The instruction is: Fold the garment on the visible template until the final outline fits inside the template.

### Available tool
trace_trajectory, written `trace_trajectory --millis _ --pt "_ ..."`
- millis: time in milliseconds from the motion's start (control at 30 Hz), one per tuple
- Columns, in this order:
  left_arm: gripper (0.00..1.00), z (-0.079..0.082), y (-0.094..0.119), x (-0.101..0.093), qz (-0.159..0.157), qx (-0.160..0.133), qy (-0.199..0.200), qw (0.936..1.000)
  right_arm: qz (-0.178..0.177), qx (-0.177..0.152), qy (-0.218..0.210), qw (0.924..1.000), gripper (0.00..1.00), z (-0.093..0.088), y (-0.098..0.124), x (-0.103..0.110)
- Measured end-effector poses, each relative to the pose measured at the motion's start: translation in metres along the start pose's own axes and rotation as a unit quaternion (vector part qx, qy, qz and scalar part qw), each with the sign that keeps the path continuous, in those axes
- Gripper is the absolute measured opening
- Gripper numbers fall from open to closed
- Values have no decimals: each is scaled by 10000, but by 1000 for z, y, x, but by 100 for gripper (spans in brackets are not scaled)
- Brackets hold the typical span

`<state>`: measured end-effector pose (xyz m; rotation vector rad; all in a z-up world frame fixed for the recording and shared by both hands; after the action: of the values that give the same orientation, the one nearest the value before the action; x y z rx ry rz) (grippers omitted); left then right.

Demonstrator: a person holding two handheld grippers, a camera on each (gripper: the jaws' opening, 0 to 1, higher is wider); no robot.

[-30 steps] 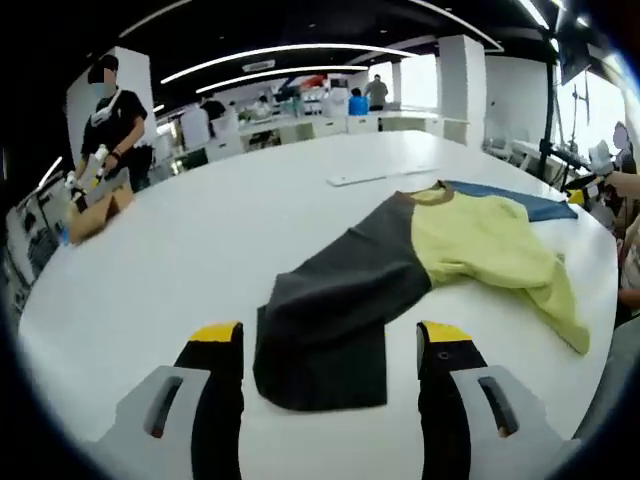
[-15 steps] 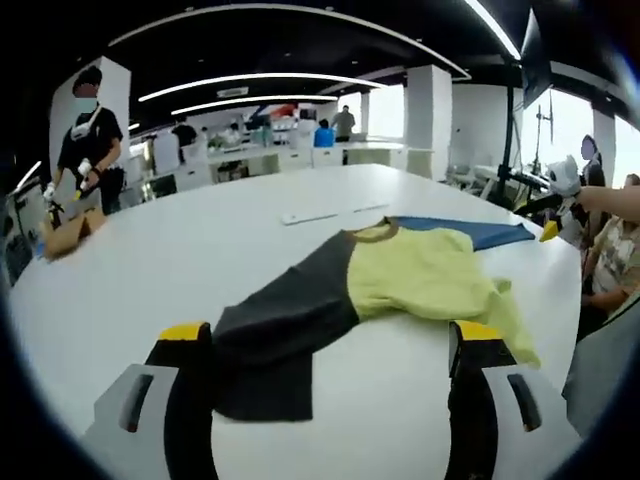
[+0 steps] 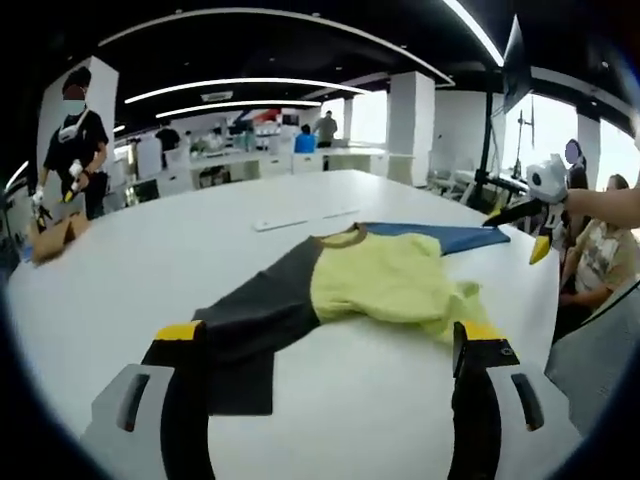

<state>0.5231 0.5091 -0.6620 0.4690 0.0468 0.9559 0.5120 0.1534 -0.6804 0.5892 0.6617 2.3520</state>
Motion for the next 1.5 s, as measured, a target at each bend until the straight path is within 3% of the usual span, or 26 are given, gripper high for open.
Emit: trace_trajectory --millis 167,433,800,900,1333,1500 --pt "99 -1 6 -8 -123 -28 -19 9999 396 -19 97 9992 96 5 -21 33" --pt "99 -1 10 -18 -216 -121 -148 9996 676 215 336 9969 88 1 -52 69" --pt "97 -6 14 -27 -251 -105 -182 9995 849 489 472 9941 70 -13 -87 108" --pt "96 -8 16 -30 -268 -95 -180 9994 989 596 737 9906 62 -21 -93 117" --pt "95 -12 22 -36 -174 -124 -13 9998 893 834 1236 9848 48 -39 -109 118" --pt "94 -10 22 -42 -211 -97 -23 9997 849 871 1499 9812 38 -43 -113 119"
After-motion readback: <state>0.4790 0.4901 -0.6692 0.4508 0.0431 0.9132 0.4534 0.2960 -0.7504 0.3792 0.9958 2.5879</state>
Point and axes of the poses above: the point that each gripper's makers call its tool centre point, and the gripper's own axes: y roughly backward along the fingers, x roughly to its left, z roughly out of its top, the point moved 5 cm from there along y, roughly backward along the fingers, and after that the axes turned 12 degrees about -y, right-handed, at the moved point
